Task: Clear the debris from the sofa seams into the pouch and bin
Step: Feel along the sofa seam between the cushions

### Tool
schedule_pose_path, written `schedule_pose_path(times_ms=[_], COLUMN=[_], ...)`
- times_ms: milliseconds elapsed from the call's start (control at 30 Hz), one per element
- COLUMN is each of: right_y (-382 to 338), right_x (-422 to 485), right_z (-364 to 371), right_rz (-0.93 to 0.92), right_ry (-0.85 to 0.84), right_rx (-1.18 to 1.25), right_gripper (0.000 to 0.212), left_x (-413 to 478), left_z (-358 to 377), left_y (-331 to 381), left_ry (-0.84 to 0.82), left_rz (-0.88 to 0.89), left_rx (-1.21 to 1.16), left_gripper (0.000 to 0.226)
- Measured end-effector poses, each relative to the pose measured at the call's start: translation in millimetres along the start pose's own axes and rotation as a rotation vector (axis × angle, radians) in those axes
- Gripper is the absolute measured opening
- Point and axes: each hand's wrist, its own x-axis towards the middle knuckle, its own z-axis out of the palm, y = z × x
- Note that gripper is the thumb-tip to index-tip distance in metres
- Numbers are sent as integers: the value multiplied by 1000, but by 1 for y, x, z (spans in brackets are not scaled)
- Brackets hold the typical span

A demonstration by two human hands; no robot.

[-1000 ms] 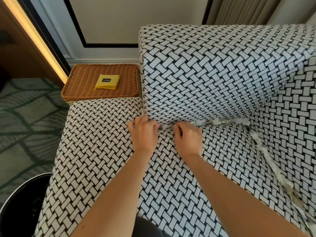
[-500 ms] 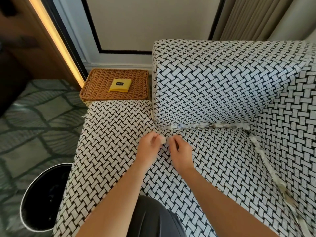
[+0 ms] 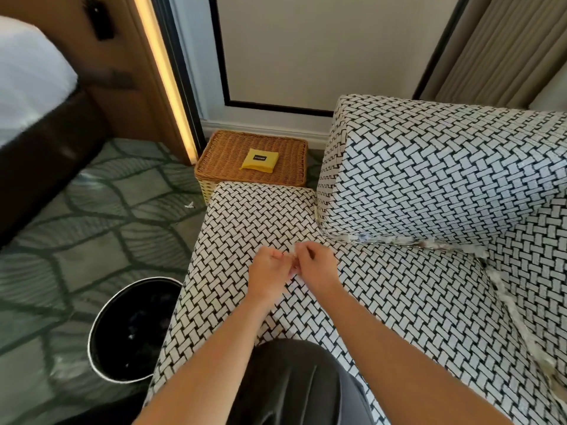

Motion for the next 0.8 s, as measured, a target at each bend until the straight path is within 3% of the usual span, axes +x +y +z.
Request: schedule_pose_path(times_ms=[167, 367, 433, 533, 633, 800], right_y=[-31, -51, -52, -49, -29, -7], right_x=[44, 156, 204, 260, 293, 334], right_z=[40, 107, 124, 131, 128, 123], right_rz=[113, 282, 276, 163, 57, 110], right_ry=[-31, 25, 51, 221, 248, 239], right_rx=[178, 370, 124, -220, -543, -667], right_gripper=[20, 25, 24, 24, 27, 25], left_x=[49, 162, 201, 247, 274, 306], left_z=[-60, -106, -108, -99, -90, -92], left_y=[-8, -24, -28, -31, -32, -30], left_ry=[22, 30, 52, 83, -14, -57], left_rz=[47, 180, 242, 342, 326, 238], left_rx=[166, 284, 324, 387, 383, 341], left_gripper=[15, 19, 16, 15, 16, 29])
